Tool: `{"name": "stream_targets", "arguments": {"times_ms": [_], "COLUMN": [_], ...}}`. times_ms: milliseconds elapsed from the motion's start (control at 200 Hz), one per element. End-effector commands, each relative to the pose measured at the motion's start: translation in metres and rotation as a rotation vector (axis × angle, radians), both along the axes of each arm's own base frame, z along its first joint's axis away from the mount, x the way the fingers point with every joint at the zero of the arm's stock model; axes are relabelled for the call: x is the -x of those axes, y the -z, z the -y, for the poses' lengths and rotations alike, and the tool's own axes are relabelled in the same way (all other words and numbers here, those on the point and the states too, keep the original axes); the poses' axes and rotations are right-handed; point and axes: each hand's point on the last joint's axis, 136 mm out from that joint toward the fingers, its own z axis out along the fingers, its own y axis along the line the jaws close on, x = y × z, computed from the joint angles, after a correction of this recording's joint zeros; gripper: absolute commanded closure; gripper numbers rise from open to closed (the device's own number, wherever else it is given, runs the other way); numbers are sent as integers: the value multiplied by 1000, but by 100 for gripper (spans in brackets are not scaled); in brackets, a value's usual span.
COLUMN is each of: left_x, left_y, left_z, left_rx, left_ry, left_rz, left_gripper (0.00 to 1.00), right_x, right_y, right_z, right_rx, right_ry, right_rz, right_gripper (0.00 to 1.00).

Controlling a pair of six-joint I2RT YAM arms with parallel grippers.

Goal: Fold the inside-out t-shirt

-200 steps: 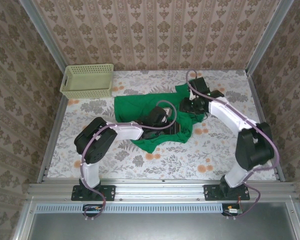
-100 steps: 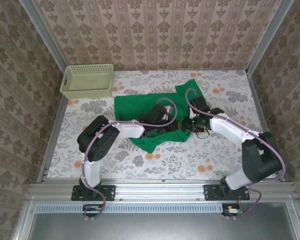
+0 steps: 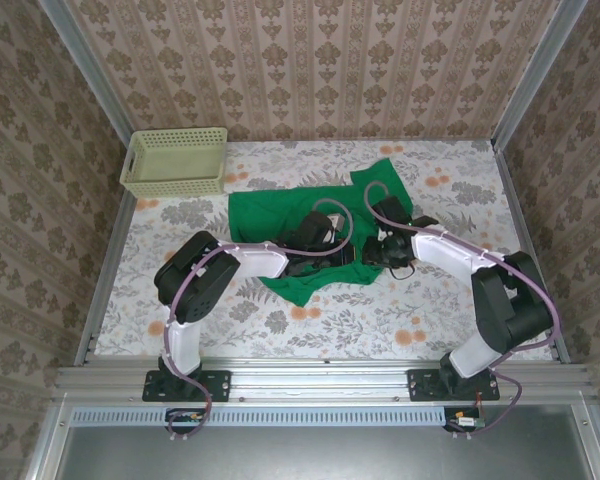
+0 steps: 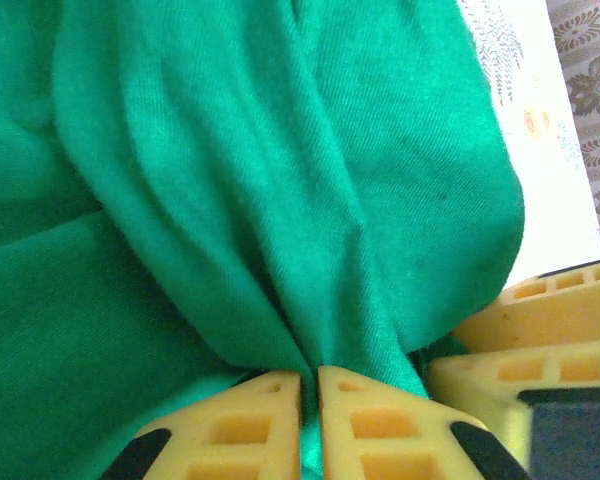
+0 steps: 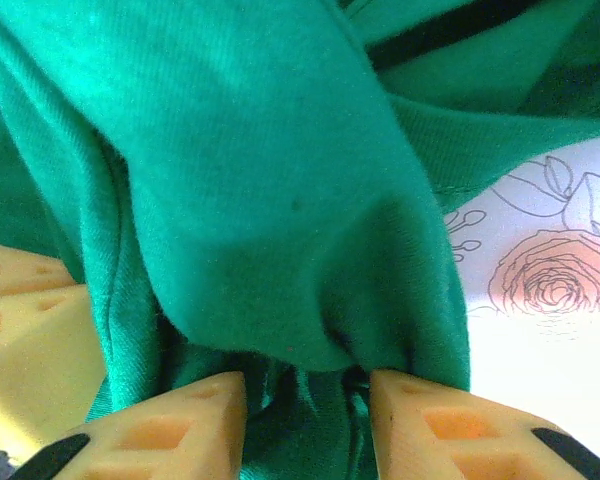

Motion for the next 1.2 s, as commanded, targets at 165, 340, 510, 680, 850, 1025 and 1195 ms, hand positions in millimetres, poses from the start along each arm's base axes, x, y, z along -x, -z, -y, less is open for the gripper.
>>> {"name": "stream_targets", "arguments": {"times_ms": [165, 340, 510, 680, 850, 1025, 1195], "left_x": [3, 3, 2, 2, 2, 5, 17], "left_y": [13, 22, 36, 53, 61, 42, 0], "left_z": [0, -3, -7, -14, -21, -31, -69], "left_rx": [-4, -41, -95, -154, -187, -214, -301], "left_ry": [5, -2, -18, -40, -57, -53, -92], "left_rz": [-26, -28, -43, -71, -88, -49, 18], "left_gripper": [87, 83, 73, 65, 65, 62, 56], "right_x": [4, 11, 32, 59, 78, 75, 60], "right_y": [-2, -51, -92, -98, -87, -108, -152], "right_z": [-4, 14, 35, 67, 79, 85, 82], "right_rx": [29, 157, 206, 256, 222, 170, 39], "right_ry": [-15, -41, -13, 87, 172, 260, 335], "right_rz": [-3, 114, 248, 277, 270, 325, 468], "right_gripper": [88, 100, 100, 100, 100, 100, 100]}}
